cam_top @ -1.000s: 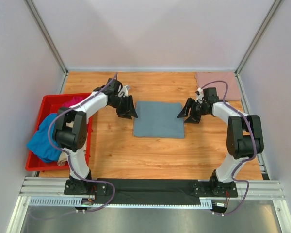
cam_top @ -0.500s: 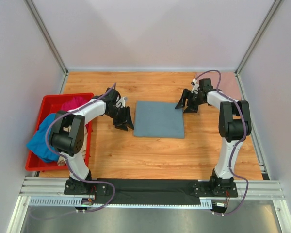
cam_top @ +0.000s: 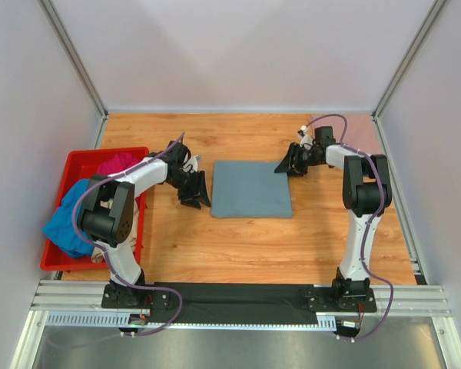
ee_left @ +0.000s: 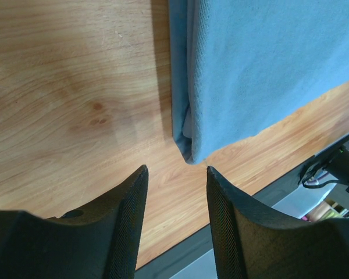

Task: Fold and stack the t-shirts
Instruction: Neatly place the folded tshirt to the corner

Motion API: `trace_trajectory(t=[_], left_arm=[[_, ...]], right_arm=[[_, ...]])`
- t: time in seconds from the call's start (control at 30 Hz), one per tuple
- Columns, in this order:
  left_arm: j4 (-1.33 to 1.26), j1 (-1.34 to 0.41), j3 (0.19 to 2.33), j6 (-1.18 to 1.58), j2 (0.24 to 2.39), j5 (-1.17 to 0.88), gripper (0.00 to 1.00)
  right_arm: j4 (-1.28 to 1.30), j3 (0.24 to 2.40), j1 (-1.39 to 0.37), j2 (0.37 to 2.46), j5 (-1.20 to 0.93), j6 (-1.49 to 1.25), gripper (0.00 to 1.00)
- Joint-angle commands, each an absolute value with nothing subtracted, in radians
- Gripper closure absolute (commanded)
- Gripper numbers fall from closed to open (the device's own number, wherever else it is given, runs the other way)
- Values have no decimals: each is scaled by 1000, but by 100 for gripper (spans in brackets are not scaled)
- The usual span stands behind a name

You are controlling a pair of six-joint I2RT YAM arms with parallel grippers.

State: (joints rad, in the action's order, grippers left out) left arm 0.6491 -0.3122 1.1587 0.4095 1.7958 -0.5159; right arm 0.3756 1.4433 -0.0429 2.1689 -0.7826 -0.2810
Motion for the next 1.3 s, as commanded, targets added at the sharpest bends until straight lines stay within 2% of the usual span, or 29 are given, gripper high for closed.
trace_trajectory(t=[0.0, 0.07, 0.2, 0.6, 0.93, 1.03, 1.13, 1.17, 1.23, 1.27], left_arm=[[663, -307, 1169, 387, 1796, -511, 48], [666, -307, 1172, 390, 1795, -509, 48], [666, -307, 1172, 393, 1790, -512, 48], [652, -305, 1151, 393, 1784, -525, 49], [643, -307, 1135, 399, 1773, -518, 49], [632, -305, 1127, 405, 1773, -517, 49], [626, -304, 1135, 403, 1779, -505, 49], [623, -301, 1144, 403, 1787, -502, 49], [601, -292, 1154, 420, 1792, -502, 49], [594, -288, 1163, 428, 1801, -502, 50]], right_arm=[[317, 1497, -23, 2194, -853, -290, 50], [363, 1522, -20, 2198, -856, -276, 37], [419, 1511, -9, 2152, -801, -242, 33], [470, 1313, -17, 2074, -775, -184, 30], [436, 1338, -57, 2103, -747, -210, 29], [443, 1344, -60, 2099, -744, -210, 33], [436, 1315, -61, 2073, -746, -201, 44], [451, 1312, -63, 2068, -741, -189, 56], [460, 1309, -61, 2057, -715, -181, 70], [466, 1308, -61, 2053, -703, -175, 80]])
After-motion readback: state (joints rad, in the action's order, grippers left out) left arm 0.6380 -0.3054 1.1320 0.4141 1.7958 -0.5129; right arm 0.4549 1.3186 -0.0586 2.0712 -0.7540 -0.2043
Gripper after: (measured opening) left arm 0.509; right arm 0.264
